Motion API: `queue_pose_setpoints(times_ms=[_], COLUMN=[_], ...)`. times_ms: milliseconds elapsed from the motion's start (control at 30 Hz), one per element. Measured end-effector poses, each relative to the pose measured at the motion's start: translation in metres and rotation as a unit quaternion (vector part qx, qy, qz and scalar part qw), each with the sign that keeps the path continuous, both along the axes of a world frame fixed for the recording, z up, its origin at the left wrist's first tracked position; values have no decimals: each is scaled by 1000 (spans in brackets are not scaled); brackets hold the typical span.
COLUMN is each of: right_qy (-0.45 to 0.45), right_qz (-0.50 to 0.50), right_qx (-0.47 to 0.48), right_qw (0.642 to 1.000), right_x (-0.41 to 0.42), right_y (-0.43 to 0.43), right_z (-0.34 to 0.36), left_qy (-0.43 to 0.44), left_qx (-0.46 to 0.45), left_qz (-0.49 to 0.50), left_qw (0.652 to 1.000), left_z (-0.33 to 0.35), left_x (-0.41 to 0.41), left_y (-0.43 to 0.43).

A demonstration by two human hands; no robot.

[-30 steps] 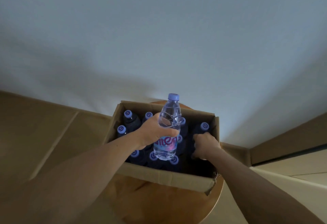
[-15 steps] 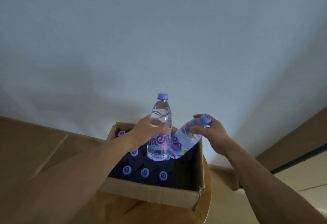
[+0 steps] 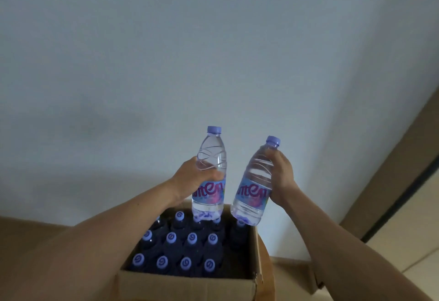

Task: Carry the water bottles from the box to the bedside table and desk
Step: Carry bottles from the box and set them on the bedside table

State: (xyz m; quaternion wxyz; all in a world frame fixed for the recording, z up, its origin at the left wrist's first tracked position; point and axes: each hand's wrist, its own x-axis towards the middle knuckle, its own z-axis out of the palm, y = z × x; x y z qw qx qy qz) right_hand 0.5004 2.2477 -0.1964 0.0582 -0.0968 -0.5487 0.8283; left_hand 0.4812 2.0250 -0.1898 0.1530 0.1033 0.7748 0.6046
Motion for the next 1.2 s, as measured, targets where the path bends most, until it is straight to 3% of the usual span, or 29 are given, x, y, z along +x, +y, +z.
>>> queue_pose_setpoints(times_ms=[200, 567, 967, 1200], right_qy=[-9, -44, -59, -80], right_qz=[27, -247, -440, -502], right_qx=[127, 133, 138, 130], right_qw=[991, 959, 885, 851], right_x=[40, 194, 390, 512], right_y=[21, 89, 208, 286], right_z=[19, 18, 40, 44], left_qy=[-14, -18, -34, -8], left_qx=[4, 23, 27, 45], left_qz=[-80, -325, -468, -534], left_qw=[997, 945, 883, 844], left_z=[8, -5, 10, 16], left_x=[4, 55, 222, 330], left_y=[25, 146, 340, 440])
